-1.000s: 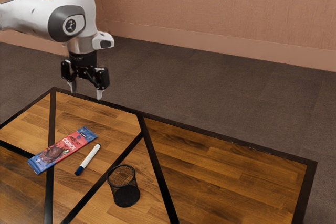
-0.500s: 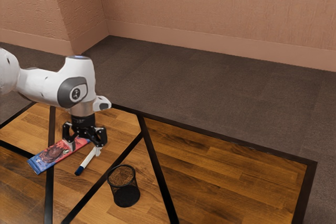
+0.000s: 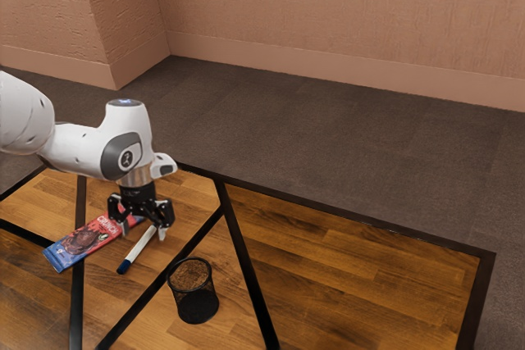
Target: Put the marker into the pen holder.
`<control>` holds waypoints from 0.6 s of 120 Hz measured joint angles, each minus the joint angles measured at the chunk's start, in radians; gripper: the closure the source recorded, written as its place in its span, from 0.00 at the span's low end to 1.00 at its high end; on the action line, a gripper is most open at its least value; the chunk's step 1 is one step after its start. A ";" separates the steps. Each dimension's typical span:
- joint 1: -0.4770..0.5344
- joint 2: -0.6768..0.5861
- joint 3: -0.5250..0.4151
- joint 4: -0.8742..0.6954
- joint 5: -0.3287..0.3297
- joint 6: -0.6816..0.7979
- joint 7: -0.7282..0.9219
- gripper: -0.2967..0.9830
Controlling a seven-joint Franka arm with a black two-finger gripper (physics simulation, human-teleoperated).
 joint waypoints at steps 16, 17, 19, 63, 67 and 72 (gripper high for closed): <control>0.004 0.014 0.001 0.008 -0.002 0.010 0.014 0.24; 0.004 0.014 0.001 0.009 -0.002 0.011 0.014 0.24; 0.004 0.014 0.001 0.009 -0.003 0.011 0.016 0.25; 0.004 0.010 0.002 0.018 0.009 0.017 0.036 0.76; 0.004 0.010 0.002 0.018 0.011 0.018 0.036 0.78; 0.004 0.010 0.002 0.018 0.014 0.018 0.035 0.80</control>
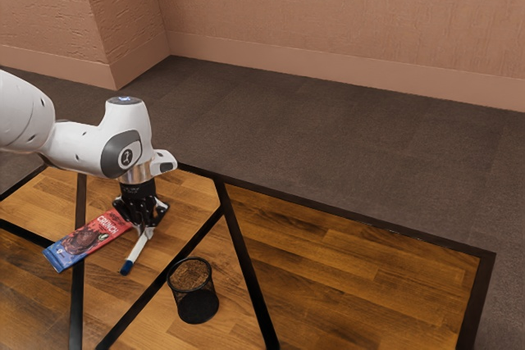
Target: Put the marker into the pen holder.
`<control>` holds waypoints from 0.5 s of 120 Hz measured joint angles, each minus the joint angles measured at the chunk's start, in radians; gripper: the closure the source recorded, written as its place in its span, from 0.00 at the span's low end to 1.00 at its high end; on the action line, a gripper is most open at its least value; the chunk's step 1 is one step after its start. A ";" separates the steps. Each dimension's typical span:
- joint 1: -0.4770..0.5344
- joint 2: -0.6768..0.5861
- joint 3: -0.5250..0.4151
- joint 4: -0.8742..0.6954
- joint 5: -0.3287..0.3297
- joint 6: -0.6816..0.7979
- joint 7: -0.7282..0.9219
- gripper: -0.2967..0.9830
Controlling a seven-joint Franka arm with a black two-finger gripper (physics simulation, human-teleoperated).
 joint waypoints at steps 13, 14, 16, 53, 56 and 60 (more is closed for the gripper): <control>-0.001 -0.005 0.000 0.000 0.007 0.001 -0.005 0.83; -0.001 -0.007 0.000 0.000 0.008 0.001 -0.005 0.83; -0.002 -0.012 0.000 0.000 0.010 0.001 -0.006 0.83; -0.005 -0.270 -0.098 -0.052 0.127 0.014 -0.028 0.85; -0.007 -0.306 -0.118 -0.085 0.142 0.031 -0.031 0.85; -0.020 -0.352 -0.134 -0.134 0.159 0.063 -0.035 0.85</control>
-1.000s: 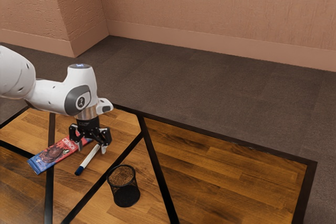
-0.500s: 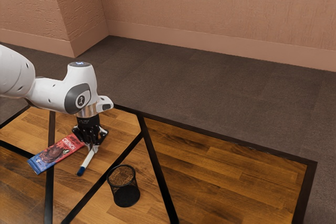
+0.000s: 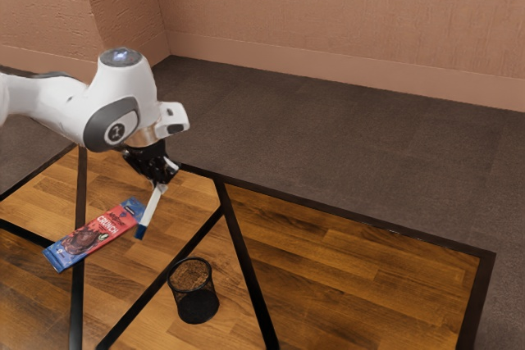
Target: Put the marker into the pen holder.
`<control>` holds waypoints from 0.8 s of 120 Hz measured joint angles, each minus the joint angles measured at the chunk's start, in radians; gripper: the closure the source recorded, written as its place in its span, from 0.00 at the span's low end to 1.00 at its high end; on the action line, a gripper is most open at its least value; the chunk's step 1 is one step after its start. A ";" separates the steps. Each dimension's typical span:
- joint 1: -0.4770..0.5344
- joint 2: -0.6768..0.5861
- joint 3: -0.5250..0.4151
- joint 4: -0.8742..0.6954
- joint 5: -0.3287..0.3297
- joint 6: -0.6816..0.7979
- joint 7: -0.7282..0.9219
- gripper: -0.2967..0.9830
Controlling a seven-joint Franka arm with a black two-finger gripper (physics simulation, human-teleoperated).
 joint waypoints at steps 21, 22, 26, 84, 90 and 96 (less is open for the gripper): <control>-0.040 -0.253 -0.123 -0.214 0.054 0.116 -0.075 0.85; -0.041 -0.260 -0.128 -0.220 0.056 0.119 -0.080 0.85; -0.046 -0.289 -0.150 -0.240 0.060 0.131 -0.101 0.85; -0.072 -0.446 -0.330 -0.378 0.064 0.182 -0.417 0.83; -0.072 -0.448 -0.332 -0.385 0.063 0.182 -0.442 0.83; -0.072 -0.449 -0.334 -0.392 0.060 0.182 -0.465 0.83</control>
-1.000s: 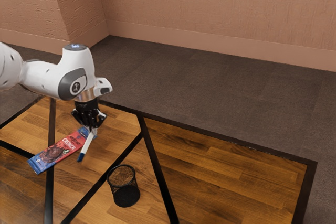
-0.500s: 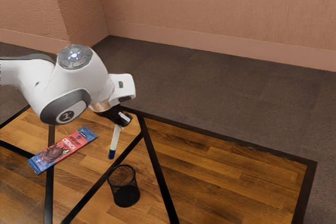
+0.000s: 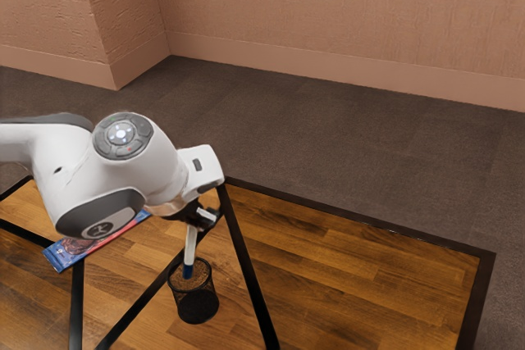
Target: Put the marker into the pen holder.
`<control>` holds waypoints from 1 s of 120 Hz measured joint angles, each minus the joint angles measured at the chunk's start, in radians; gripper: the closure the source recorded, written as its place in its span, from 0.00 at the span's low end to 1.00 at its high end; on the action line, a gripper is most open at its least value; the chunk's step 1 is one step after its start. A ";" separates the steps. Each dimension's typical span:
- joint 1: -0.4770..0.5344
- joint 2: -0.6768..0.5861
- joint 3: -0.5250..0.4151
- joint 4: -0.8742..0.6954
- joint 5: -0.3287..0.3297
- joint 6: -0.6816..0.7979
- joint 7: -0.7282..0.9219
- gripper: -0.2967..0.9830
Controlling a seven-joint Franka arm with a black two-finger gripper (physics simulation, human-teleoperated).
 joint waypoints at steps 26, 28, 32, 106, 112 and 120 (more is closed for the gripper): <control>0.003 -0.003 -0.036 -0.008 -0.025 -0.016 -0.058 0.54; 0.004 -0.003 -0.037 -0.008 -0.026 -0.017 -0.061 0.51; 0.007 -0.003 -0.038 -0.006 -0.028 -0.022 -0.067 0.47; 0.201 0.471 0.287 1.126 -0.114 -0.879 0.215 0.25; 0.211 0.470 0.310 1.131 -0.118 -0.915 0.245 0.24; 0.230 0.470 0.328 1.133 -0.121 -0.951 0.281 0.24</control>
